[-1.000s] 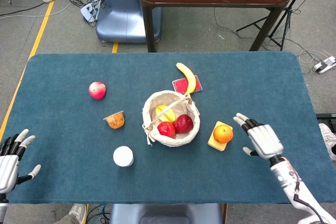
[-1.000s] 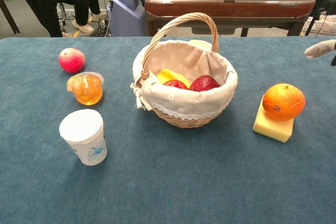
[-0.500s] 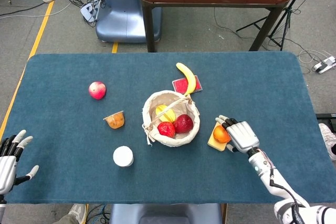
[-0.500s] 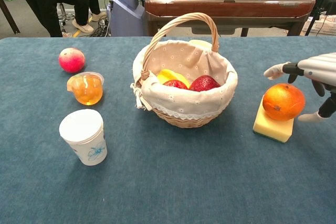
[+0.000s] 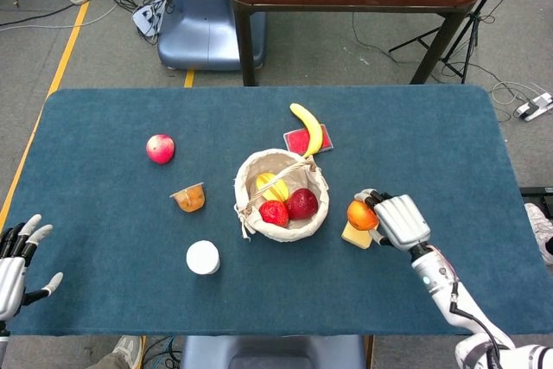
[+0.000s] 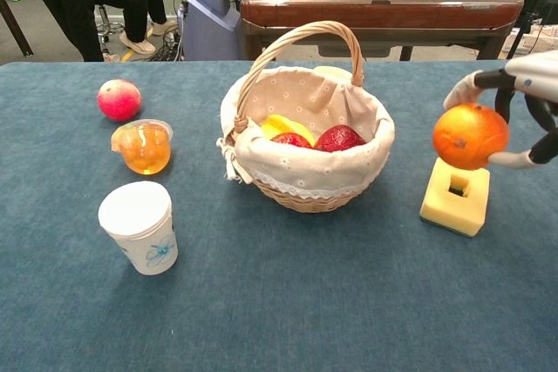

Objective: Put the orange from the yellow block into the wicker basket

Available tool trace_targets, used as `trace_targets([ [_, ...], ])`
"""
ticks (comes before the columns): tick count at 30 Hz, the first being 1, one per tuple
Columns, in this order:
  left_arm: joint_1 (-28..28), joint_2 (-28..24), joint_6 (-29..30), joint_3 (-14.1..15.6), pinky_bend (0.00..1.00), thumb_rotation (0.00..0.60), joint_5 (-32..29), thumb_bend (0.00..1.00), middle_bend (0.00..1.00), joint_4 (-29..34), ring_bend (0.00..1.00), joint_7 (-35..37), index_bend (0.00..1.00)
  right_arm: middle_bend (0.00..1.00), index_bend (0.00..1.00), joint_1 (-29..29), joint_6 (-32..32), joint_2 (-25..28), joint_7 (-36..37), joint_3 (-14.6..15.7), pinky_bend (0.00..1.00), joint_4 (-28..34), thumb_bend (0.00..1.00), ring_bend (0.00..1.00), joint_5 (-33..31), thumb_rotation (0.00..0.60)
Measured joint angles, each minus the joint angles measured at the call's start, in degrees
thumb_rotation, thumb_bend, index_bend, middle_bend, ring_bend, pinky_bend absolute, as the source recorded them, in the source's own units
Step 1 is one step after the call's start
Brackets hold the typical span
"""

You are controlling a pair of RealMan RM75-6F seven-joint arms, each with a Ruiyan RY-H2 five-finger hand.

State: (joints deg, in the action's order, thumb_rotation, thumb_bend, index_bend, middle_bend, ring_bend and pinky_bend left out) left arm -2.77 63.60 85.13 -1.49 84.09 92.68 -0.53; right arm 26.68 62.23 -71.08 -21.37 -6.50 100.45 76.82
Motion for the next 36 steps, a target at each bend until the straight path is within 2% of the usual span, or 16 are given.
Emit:
trace_targets([
  [5, -0.1, 0.3, -0.03, 0.03, 0.0, 0.6, 0.36, 0.26, 0.0, -0.19, 0.0, 0.19, 0.18, 0.39, 0.44, -0.73, 4.12, 2.06, 5.73, -0.94, 0.66, 3.12, 0.37, 0.43, 4.5, 0.6],
  [10, -0.05, 0.25, 0.15, 0.03, 0.0, 0.6, 0.48, 0.26, 0.0, -0.17, 0.0, 0.19, 0.18, 0.34, 0.42, 0.78, 4.32, 0.55, 8.01, -2.29, 0.66, 3.88, 0.37, 0.41, 6.2, 0.6],
  [13, 0.09, 0.05, 0.33, 0.04, 0.0, 0.6, 0.5, 0.26, 0.0, -0.02, 0.0, 0.16, 0.18, 0.23, 0.24, 2.19, 2.74, -1.1, 7.48, -2.55, 0.61, 3.59, 0.37, 0.29, 5.76, 0.6],
  [15, 0.18, -0.04, 0.4, 0.05, 0.0, 0.6, 0.42, 0.26, 0.0, 0.09, 0.0, 0.13, 0.18, 0.11, 0.07, 3.03, 2.1, -1.99, 6.48, -2.63, 0.51, 3.0, 0.36, 0.18, 5.63, 0.6],
  [16, 0.26, -0.12, 0.48, 0.04, 0.0, 0.6, 0.33, 0.26, 0.0, 0.15, 0.0, 0.1, 0.18, 0.07, 0.03, 3.36, 2.0, -2.5, 5.42, -2.65, 0.48, 2.45, 0.36, 0.14, 5.74, 0.6],
  [18, 0.38, -0.23, 0.55, 0.04, 0.0, 0.6, 0.19, 0.26, 0.0, 0.22, 0.0, 0.07, 0.18, 0.01, 0.0, 3.84, 2.13, -3.78, 3.55, -2.66, 0.39, 1.37, 0.36, 0.05, 6.18, 0.6],
  [21, 0.42, -0.38, 0.5, 0.02, 0.0, 0.6, 0.05, 0.26, 0.0, 0.43, 0.0, -0.06, 0.18, 0.0, 0.0, 4.65, 2.61, -6.35, 2.11, -2.61, 0.32, -0.64, 0.36, 0.0, 7.36, 0.6],
  [26, 0.29, -0.39, 0.4, -0.09, 0.0, 0.6, 0.11, 0.26, 0.0, 0.58, 0.0, -0.24, 0.19, 0.0, 0.0, 4.9, 4.24, -7.25, 3.44, -2.2, 0.31, -2.28, 0.36, 0.0, 9.07, 0.6],
  [32, 0.08, -0.32, 0.04, -0.19, 0.0, 0.6, 0.0, 0.26, 0.0, 0.54, 0.0, -0.31, 0.19, 0.0, 0.0, 2.38, 7.65, -4.0, 4.56, -0.63, 0.31, -2.06, 0.36, 0.0, 10.56, 0.6],
  [36, -0.03, -0.36, -0.22, -0.21, 0.0, 0.6, -0.13, 0.26, 0.0, 0.69, 0.0, -0.53, 0.19, 0.09, 0.02, -0.84, 11.17, -0.73, 4.96, 1.09, 0.4, -1.77, 0.36, 0.15, 11.48, 0.6],
])
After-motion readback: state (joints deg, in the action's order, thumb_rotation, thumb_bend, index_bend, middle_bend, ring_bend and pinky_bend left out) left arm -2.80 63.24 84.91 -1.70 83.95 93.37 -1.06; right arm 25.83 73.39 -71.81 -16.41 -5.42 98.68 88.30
